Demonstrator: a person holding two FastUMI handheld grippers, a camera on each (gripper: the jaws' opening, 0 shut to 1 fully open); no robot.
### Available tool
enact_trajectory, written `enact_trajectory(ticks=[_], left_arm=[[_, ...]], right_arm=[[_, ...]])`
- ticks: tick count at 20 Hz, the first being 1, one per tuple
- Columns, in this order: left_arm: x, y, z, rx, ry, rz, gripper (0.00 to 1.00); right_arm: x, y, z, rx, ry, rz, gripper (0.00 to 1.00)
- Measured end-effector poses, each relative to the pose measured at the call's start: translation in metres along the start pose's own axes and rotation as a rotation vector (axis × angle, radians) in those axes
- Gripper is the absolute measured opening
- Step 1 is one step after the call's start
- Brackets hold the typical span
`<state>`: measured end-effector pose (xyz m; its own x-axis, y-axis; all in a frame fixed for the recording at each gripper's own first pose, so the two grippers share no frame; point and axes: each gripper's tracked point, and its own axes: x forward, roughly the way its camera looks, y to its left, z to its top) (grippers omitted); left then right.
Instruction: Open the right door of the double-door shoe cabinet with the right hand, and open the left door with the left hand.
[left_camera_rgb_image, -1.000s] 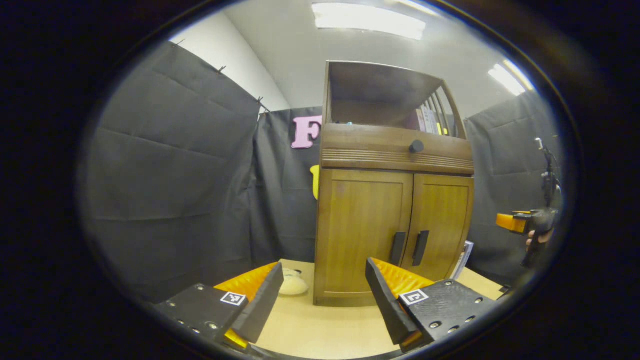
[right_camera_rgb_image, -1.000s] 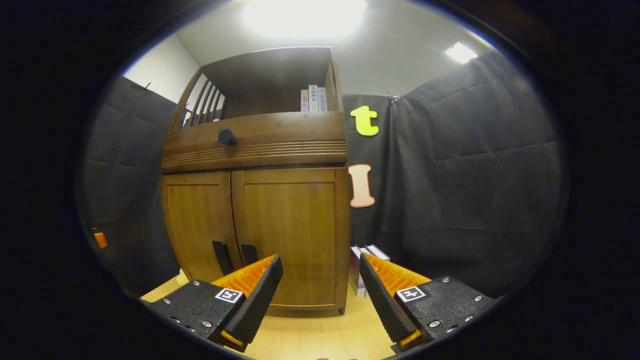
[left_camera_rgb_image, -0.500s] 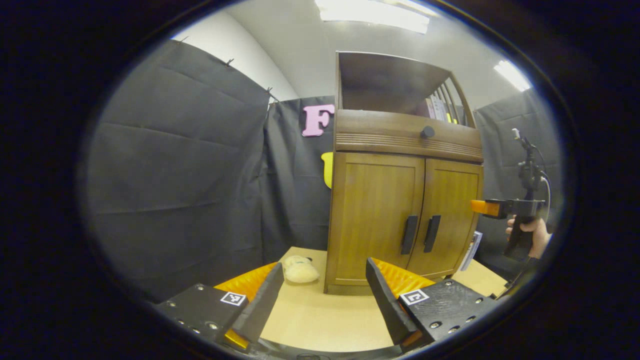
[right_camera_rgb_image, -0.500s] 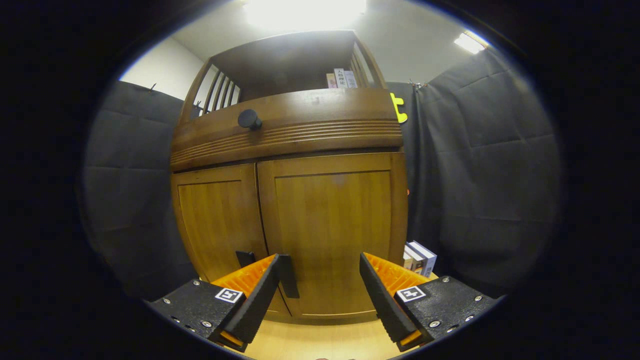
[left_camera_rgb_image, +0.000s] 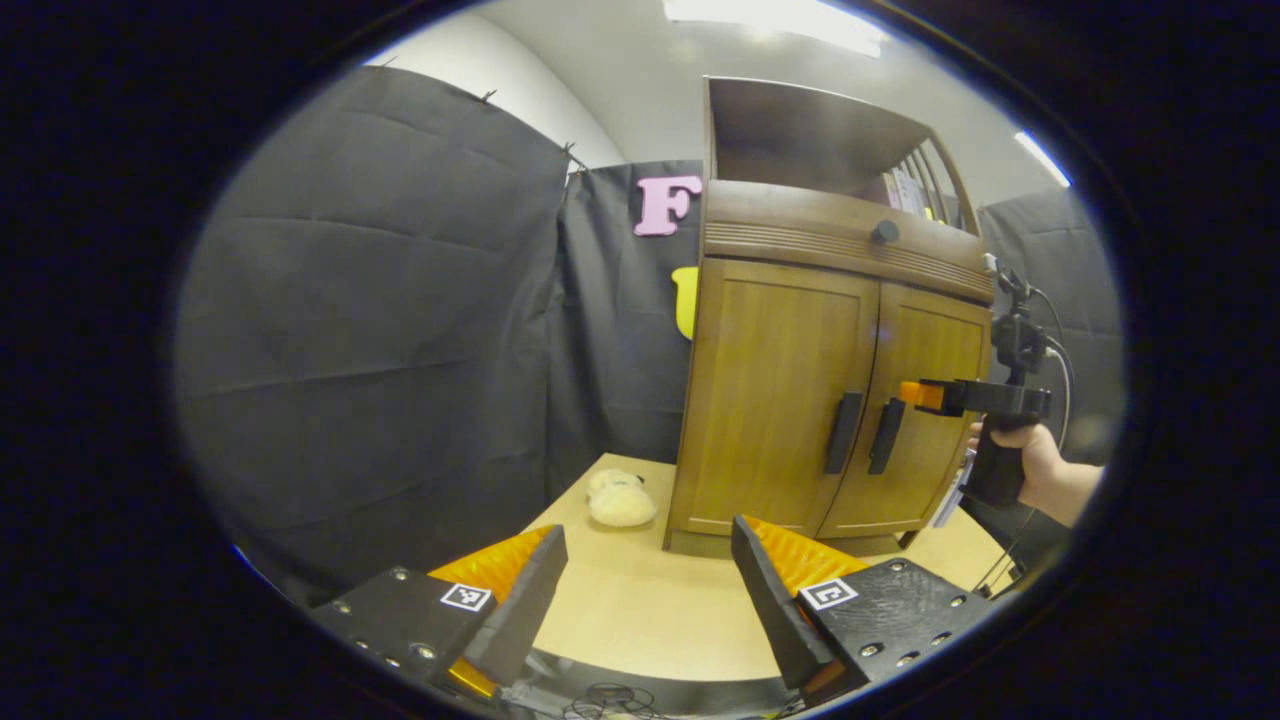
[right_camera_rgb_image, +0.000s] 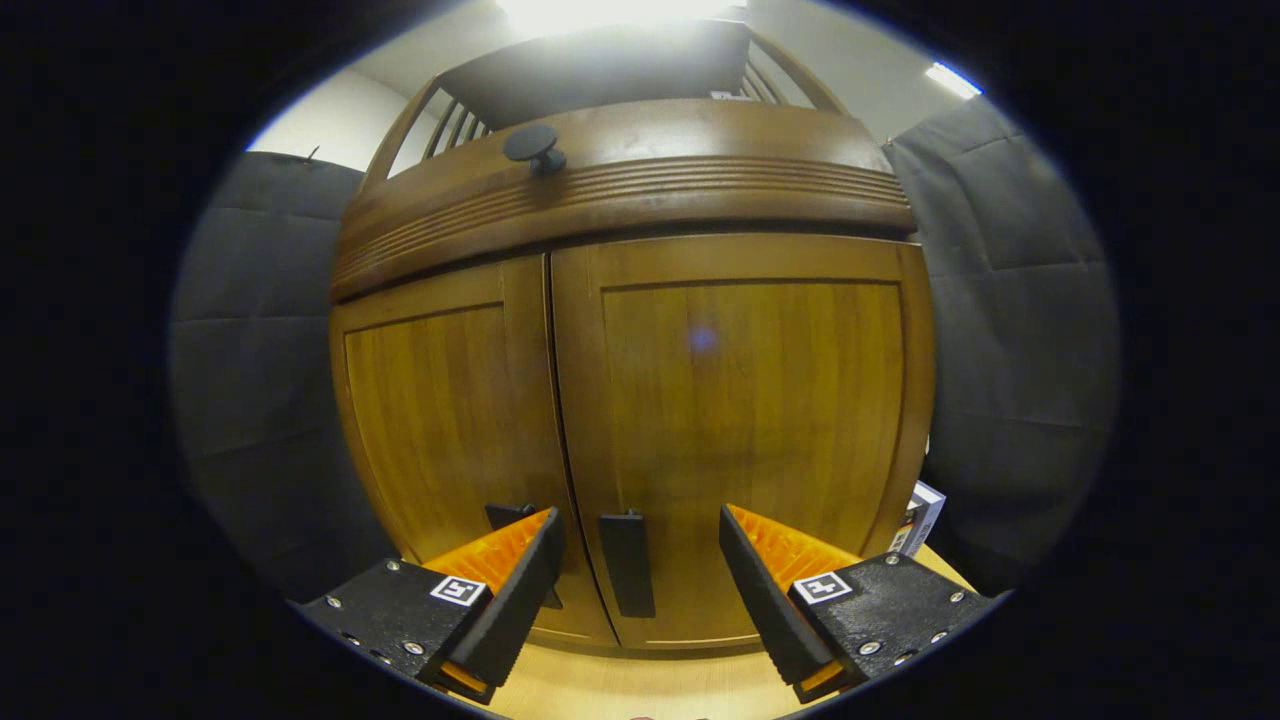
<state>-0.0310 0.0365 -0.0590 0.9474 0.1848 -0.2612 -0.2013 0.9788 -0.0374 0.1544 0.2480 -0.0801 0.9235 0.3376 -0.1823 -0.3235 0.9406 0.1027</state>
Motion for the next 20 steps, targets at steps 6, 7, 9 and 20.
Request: enact_trajectory(ticks=[6,7,9,20], left_arm=[[0.006,0.005,0.002,0.023,0.018,0.092,0.99],[0.007,0.005,0.002,0.026,0.017,0.107,0.99],[0.007,0.002,0.008,0.024,0.01,0.135,0.99],[-0.018,-0.082,0.025,0.017,-0.014,0.161,1.0]], right_arm=[[0.034,0.006,-0.023,-0.018,0.024,0.031,0.94],[0.037,0.008,-0.026,-0.028,0.025,0.037,0.94],[0.043,0.011,-0.032,-0.041,0.02,0.044,0.9],[0.061,0.021,-0.048,-0.073,0.046,0.058,0.38]])
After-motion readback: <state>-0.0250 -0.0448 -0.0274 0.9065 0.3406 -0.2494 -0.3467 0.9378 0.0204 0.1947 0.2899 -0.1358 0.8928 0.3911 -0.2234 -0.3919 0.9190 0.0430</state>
